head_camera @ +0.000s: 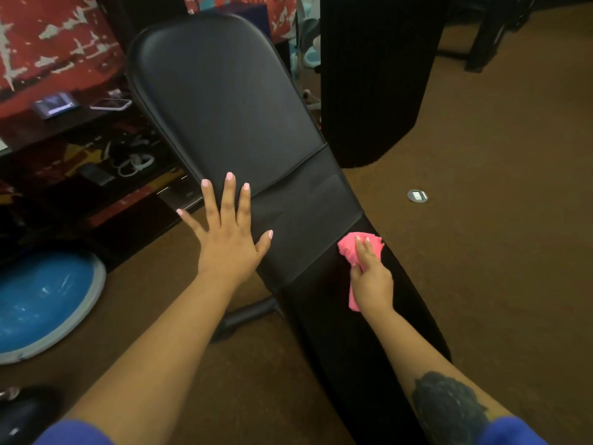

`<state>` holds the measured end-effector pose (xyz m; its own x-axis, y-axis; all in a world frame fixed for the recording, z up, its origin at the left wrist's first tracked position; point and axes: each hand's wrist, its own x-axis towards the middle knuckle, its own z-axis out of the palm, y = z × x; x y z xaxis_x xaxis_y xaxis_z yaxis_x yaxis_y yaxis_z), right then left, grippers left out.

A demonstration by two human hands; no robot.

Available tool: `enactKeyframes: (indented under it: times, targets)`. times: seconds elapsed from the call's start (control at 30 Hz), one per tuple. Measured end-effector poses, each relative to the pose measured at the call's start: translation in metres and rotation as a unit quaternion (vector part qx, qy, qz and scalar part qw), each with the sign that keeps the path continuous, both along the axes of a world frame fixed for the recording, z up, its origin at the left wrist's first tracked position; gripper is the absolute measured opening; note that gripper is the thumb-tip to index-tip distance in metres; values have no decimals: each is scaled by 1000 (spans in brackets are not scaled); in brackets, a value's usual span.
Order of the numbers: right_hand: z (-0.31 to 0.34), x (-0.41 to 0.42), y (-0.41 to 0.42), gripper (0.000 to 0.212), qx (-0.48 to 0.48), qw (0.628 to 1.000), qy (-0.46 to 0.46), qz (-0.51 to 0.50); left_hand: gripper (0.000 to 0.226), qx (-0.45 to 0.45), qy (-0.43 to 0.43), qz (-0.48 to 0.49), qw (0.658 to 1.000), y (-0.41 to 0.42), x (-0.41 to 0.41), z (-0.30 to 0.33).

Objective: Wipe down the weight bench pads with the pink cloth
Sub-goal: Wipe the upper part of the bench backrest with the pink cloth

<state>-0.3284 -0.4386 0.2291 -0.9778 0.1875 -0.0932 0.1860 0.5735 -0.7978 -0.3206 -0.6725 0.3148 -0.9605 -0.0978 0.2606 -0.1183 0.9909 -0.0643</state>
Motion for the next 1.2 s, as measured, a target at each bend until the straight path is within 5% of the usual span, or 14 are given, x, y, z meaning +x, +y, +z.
enactKeyframes:
  times: [0.17,0.47,0.77,1.03,1.2]
  targets:
    - [-19,32,5,63,13,996,33,80,90,-5,3,-1,1000,-2,1,-2]
    - [-13,1,29,57,-8,997,-72,-27,90,2,8,1,1000,-1,0,-1]
    - [-19,20,16,63,18,996,32,82,90,1,20,3,1000,1,2,-2]
    - [-22,1,35,55,-59,994,-73,-49,90,-2,29,6,1000,4,1,-1]
    - [1,-27,26,54,-78,994,-50,-55,90,-9,31,14,999,3,0,-3]
